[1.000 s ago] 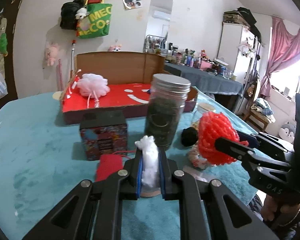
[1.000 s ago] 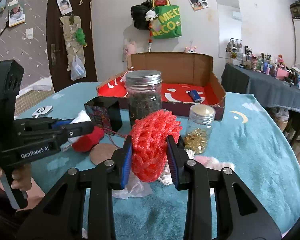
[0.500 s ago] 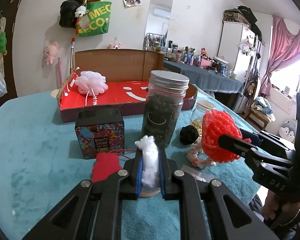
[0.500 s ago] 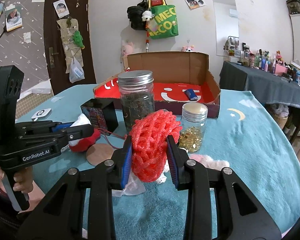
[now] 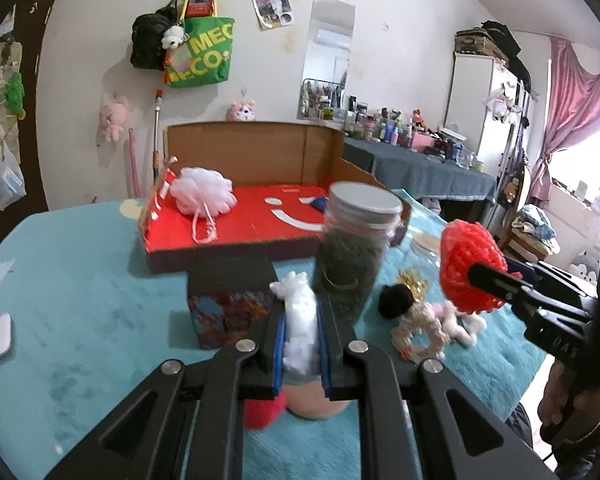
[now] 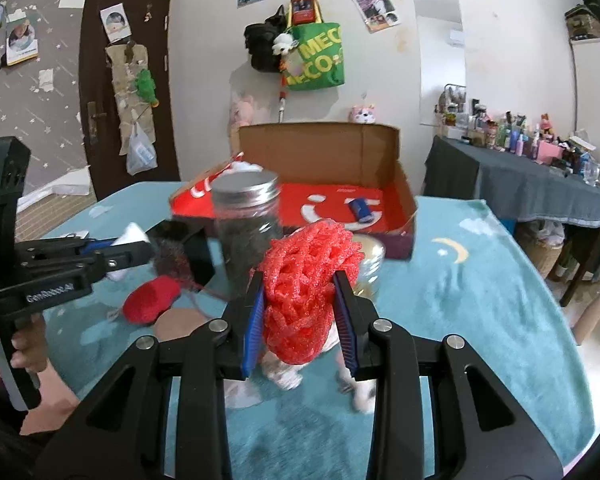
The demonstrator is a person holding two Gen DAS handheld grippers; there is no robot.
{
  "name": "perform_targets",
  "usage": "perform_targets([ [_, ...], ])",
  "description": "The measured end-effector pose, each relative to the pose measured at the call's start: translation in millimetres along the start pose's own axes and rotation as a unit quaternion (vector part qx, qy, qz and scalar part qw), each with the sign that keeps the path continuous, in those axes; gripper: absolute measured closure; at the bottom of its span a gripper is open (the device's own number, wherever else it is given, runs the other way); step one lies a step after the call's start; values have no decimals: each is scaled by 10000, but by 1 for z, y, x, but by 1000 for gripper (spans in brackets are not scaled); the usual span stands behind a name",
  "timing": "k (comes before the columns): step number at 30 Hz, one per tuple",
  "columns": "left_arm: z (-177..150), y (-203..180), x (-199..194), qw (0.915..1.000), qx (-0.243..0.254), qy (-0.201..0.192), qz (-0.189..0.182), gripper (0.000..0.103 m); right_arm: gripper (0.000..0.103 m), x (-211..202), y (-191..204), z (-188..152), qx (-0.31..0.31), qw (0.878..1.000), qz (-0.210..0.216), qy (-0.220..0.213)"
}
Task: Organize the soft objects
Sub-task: 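Carry the sock and orange net ball into the box and release both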
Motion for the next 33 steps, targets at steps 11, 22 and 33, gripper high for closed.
perform_targets([
  [11, 61, 14, 11, 9996, 165, -234, -18, 89, 72, 12, -28, 50, -63, 9998, -1, -187],
  [22, 119, 7, 73, 9939, 919, 278, -545, 88, 72, 77, -66, 117, -126, 9956, 851, 377],
  [33, 144, 1, 179, 9786, 1399, 1311, -749, 88, 72, 199, -111, 150, 9, 9744, 1501, 1674],
])
Point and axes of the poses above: each gripper's, at about its wrist camera, not at the fingertips, and x roughly the way its jaws point, y to its left, z to its top, the point moved 2 cm from there along x, roughly the way its jaws point, and after that the axes turned 11 degrees about z, right-handed, at the moved point
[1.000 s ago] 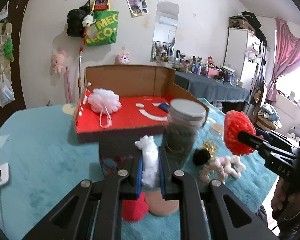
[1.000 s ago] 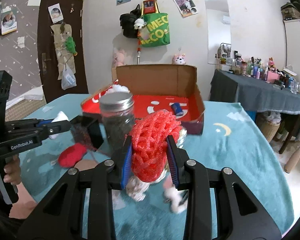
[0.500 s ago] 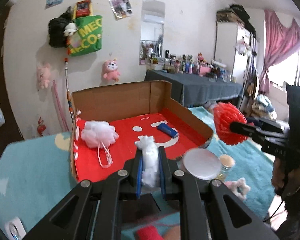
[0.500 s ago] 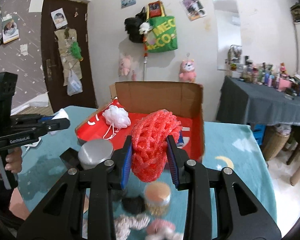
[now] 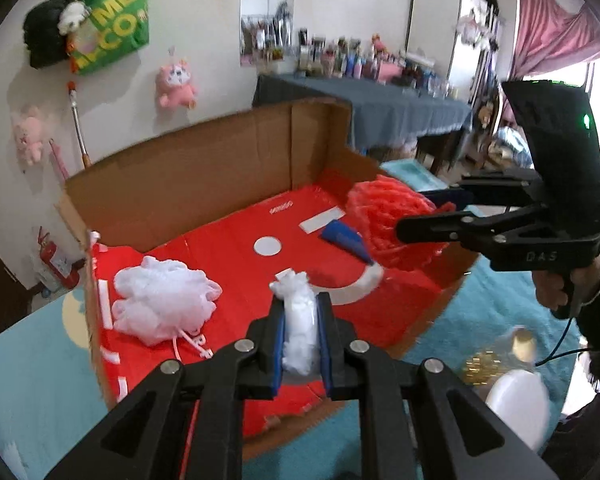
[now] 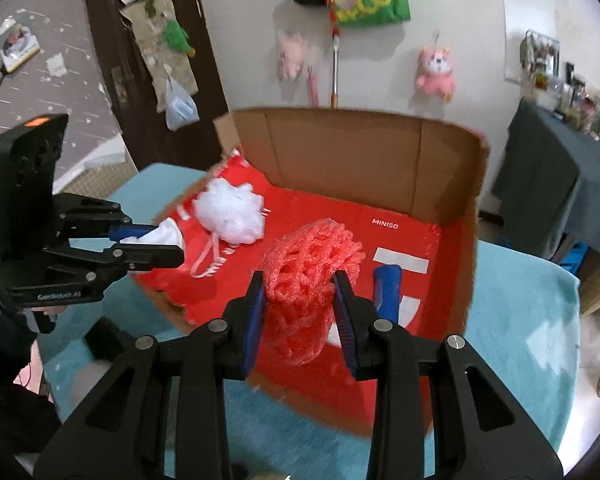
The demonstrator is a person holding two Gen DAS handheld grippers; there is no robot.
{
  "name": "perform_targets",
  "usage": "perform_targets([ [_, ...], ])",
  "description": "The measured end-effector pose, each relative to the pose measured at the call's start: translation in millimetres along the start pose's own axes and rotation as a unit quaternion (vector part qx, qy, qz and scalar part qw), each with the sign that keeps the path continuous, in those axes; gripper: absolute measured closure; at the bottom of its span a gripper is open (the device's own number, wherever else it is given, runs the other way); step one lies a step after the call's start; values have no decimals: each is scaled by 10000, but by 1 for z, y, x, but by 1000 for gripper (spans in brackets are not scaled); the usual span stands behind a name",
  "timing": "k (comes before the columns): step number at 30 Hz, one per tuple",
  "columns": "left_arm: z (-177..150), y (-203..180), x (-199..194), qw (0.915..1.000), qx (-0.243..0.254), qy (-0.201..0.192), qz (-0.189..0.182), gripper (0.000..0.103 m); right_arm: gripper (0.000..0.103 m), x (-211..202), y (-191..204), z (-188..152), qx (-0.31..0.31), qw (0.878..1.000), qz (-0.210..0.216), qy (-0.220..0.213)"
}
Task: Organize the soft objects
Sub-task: 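Carry the sock and orange net ball into the box and release both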
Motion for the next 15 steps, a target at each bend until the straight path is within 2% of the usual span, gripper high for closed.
perform_targets([
  [5, 10, 5, 42, 9985, 146, 528, -10, 87, 72, 42, -22, 12, 125, 9989, -28, 453],
  [15, 12, 15, 95, 9935, 120, 1110, 215, 86, 71, 102, -41, 20, 198, 9924, -179, 1202],
])
Point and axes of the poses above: each gripper's, at about its wrist camera, not at the fingertips, and x roughly the way its jaws point, y to its left, z to its top, the point moved 2 cm from there along x, roughly the way its jaws point, and after that the axes turned 11 degrees about z, right-handed, at the moved point
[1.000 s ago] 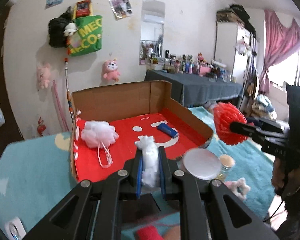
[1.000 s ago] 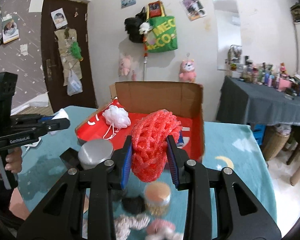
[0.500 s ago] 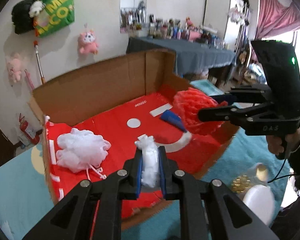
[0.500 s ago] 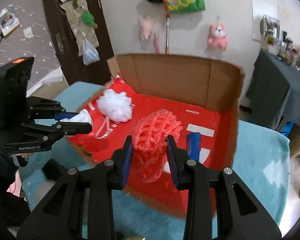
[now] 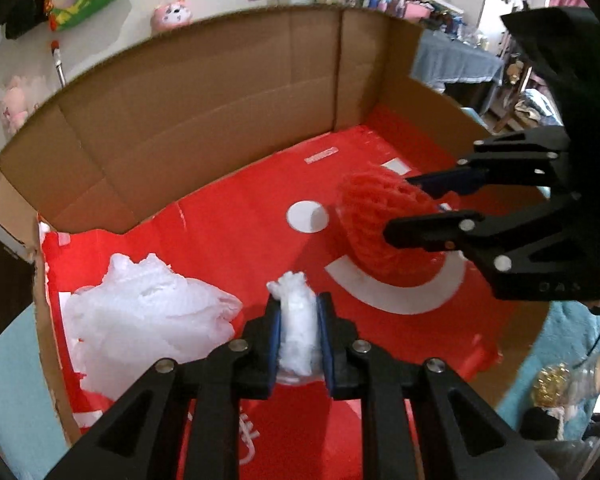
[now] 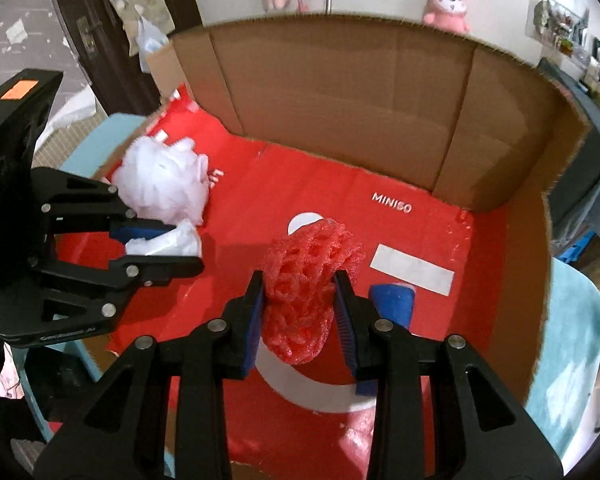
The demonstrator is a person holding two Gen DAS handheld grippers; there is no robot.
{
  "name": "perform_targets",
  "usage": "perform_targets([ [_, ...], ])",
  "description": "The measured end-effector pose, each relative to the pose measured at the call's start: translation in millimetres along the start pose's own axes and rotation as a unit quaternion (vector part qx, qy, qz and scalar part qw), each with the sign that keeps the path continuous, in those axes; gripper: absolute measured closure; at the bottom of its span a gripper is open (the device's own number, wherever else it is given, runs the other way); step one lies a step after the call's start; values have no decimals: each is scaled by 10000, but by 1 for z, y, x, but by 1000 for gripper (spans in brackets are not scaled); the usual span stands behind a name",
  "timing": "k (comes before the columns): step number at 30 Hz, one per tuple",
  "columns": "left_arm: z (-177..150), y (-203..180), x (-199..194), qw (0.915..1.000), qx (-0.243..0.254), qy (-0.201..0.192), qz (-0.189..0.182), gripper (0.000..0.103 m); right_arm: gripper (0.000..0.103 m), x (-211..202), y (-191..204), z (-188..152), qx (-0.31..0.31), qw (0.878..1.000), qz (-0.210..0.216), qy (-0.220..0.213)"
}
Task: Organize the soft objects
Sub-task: 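Carry the sock and orange net ball into the box and release both, then withdraw both tools from the box back toward the table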
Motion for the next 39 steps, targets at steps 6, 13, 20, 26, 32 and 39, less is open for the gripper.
perform_targets([
  [6, 2, 1, 7, 10000, -52, 50, 26, 84, 67, 6, -3, 3, 57, 9999, -93, 125],
  [13, 5, -3, 9, 10000, 7, 28, 28, 74, 63, 7, -2, 0, -7, 9995, -211, 220],
  [20, 4, -8, 12, 9999, 32, 23, 98, 62, 58, 9, -5, -4, 52, 9989, -342, 313],
  [26, 2, -6, 5, 9999, -38, -100, 120, 46, 54, 3, -7, -6, 115, 9988, -397, 256],
  [32, 4, -2, -23, 9986, -182, -453, 182, 33, 42, -19, -3, -7, 206, 9990, -399, 45],
  [39, -1, 0, -73, 9931, -499, -1016, 308, 21, 38, -61, 14, -11, 234, 9977, -522, -363],
])
Point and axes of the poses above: each gripper's, at about its wrist camera, not at the fingertips, and x roughly the way its jaws point, y to its left, z to its top, the point moved 2 cm from there along x, roughly the way its jaws point, and after that the axes turned 11 degrees about z, right-handed, at the moved point
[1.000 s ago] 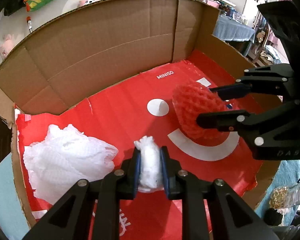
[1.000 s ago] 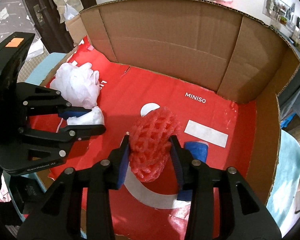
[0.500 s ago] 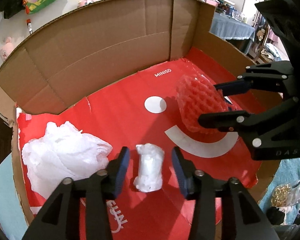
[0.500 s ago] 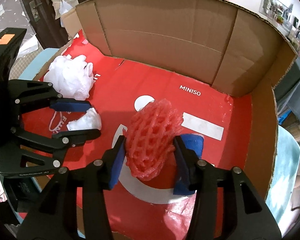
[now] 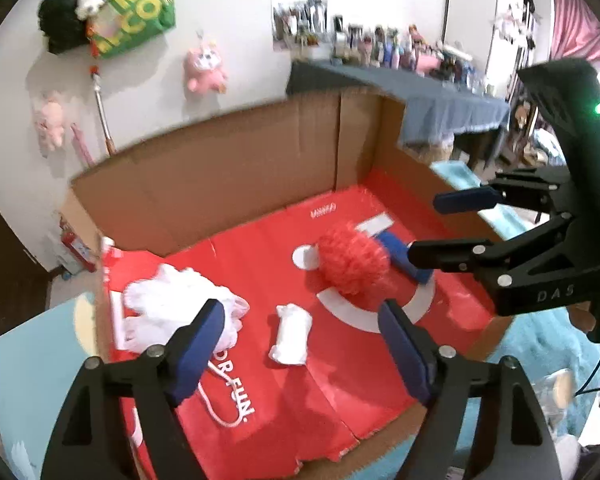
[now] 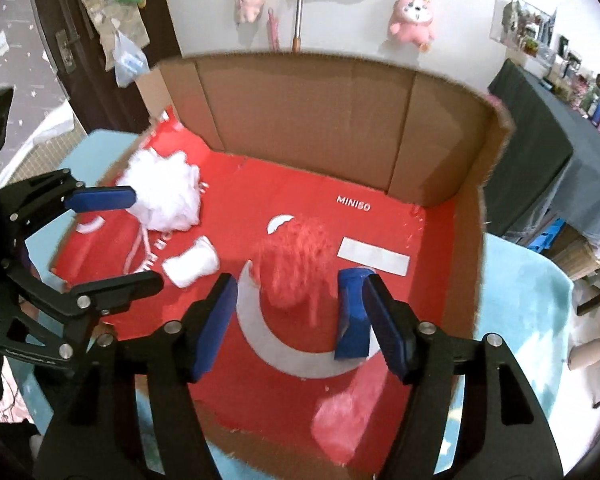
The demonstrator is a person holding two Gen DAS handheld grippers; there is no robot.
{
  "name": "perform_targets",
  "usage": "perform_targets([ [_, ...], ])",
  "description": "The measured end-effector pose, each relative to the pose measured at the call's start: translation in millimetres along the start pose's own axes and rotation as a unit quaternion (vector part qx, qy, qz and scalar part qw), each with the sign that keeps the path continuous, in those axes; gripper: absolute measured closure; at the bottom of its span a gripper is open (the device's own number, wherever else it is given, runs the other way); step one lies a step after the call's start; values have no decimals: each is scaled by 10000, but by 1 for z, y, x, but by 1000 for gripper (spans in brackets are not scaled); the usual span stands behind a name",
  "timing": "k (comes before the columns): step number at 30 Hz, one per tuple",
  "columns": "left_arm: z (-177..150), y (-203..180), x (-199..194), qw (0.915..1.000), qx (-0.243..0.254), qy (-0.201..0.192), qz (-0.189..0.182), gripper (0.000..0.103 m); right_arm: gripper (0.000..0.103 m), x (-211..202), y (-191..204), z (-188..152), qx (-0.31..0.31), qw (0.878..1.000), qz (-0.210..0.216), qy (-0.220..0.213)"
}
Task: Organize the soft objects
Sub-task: 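Withdraw both tools from the box back toward the table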
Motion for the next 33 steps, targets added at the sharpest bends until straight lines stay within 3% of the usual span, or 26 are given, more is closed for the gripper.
perform_targets([
  [3, -1, -1, -25, 9995, -124, -276, 75, 14, 30, -25, 7, -2, -7, 9998, -61, -205],
  [8, -8, -6, -75, 9963, -281, -805, 117, 7, 30, -72, 24, -12, -43, 9977, -190, -653],
  [12, -19, -10, -116, 9919, -415, -1196, 111, 2, 19, -113, 44, -26, -97, 9936, -299, -1084],
  [17, -42, -19, -166, 9829, -577, -1744, 158, 0, 19, -155, 76, -50, -336, 9870, -375, -1526],
  [26, -93, -31, -225, 9668, -875, -2396, 187, 0, 14, -224, 128, -123, -490, 9596, -850, -2636],
  [33, -143, -45, -242, 9567, -1109, -2678, 276, 0, 7, -237, 158, -187, -504, 9390, -1256, -3160],
])
Point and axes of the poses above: each gripper's, at about its wrist camera, not at the fingertips, and x roughly the way its jaws point, y to its left, z to its top, the point moved 2 cm from there along x, roughly the way its jaws point, and after that the axes turned 11 degrees about z, right-handed, at the moved point
